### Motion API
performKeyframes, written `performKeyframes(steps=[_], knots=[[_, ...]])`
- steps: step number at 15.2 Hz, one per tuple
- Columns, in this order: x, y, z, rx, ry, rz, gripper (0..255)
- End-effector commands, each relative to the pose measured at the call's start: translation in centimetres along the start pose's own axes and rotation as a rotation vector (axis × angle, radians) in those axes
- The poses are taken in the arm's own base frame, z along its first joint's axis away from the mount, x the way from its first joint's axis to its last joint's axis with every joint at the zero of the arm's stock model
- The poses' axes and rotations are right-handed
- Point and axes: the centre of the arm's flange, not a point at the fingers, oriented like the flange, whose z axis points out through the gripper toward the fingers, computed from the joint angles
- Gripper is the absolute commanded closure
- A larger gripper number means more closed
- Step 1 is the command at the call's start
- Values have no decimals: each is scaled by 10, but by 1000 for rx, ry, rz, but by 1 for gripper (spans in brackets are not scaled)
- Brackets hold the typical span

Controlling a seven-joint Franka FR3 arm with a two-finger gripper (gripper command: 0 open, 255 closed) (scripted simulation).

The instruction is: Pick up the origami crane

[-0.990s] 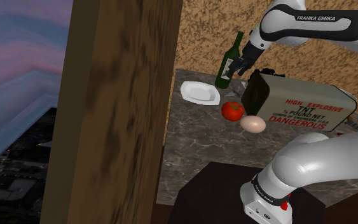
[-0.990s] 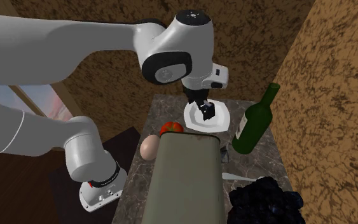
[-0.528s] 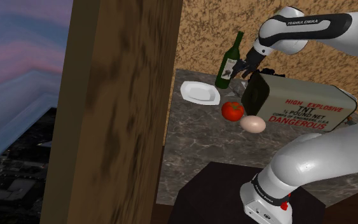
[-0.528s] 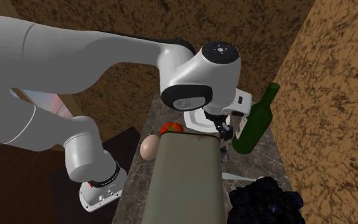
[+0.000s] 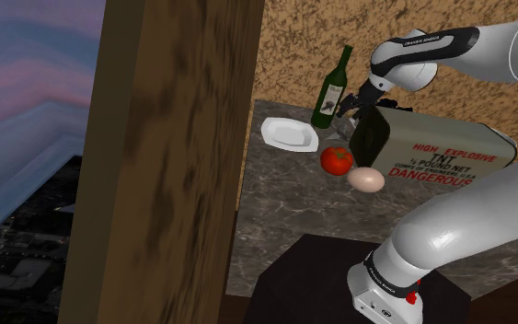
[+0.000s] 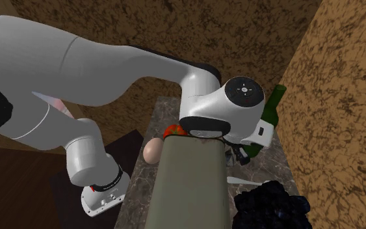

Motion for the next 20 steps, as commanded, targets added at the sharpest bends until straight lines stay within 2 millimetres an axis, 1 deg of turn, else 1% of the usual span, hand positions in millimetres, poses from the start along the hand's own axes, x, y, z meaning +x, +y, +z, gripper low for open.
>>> performKeyframes(steps=[1,4,6,7,16,20], knots=[[-3,3,10,0,1,1,0],[-8,6,27,0,1,1,0],[-8,6,27,0,1,2,0],[-8,7,28,0,1,2,255],[-8,6,27,0,1,1,255],[-2,2,7,0,1,1,255]])
